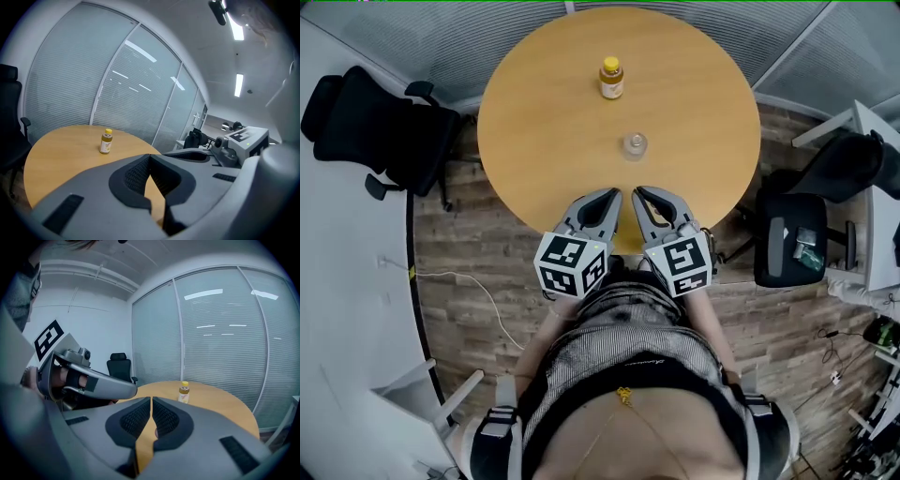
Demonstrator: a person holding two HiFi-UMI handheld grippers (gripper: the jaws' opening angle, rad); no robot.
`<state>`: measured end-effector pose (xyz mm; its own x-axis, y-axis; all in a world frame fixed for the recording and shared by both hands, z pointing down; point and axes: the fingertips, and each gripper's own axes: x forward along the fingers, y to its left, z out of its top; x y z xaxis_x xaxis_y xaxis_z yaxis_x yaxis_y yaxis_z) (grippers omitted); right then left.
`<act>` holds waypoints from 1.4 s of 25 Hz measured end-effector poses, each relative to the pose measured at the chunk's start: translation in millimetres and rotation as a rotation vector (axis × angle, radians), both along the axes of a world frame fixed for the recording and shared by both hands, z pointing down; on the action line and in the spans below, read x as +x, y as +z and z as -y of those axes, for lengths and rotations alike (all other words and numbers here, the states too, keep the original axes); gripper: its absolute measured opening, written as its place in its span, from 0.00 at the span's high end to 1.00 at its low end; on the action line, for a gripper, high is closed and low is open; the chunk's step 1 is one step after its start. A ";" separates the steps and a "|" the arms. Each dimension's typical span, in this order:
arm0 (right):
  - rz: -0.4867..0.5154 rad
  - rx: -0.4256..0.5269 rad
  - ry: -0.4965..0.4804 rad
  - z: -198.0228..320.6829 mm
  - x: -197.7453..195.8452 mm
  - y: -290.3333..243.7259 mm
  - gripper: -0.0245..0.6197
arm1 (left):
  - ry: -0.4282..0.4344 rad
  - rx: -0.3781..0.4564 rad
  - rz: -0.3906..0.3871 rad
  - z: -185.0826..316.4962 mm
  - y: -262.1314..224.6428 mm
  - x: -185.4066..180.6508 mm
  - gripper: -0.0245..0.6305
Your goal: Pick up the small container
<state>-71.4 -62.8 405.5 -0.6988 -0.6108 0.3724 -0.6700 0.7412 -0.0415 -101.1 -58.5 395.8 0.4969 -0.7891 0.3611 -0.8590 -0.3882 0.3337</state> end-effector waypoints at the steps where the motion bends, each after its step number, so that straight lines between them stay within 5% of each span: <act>1: 0.000 -0.001 0.009 2.4 -0.9 -0.7 0.92 | 0.009 -0.001 -0.003 2.5 0.5 -0.5 0.93; 21: -0.021 -0.041 0.120 22.1 -30.4 22.0 0.92 | 0.119 -0.034 -0.002 26.3 19.0 -30.0 0.93; 35: -0.001 -0.137 -0.016 37.6 -14.1 35.7 0.92 | 0.028 -0.045 0.010 49.1 18.9 -11.7 0.93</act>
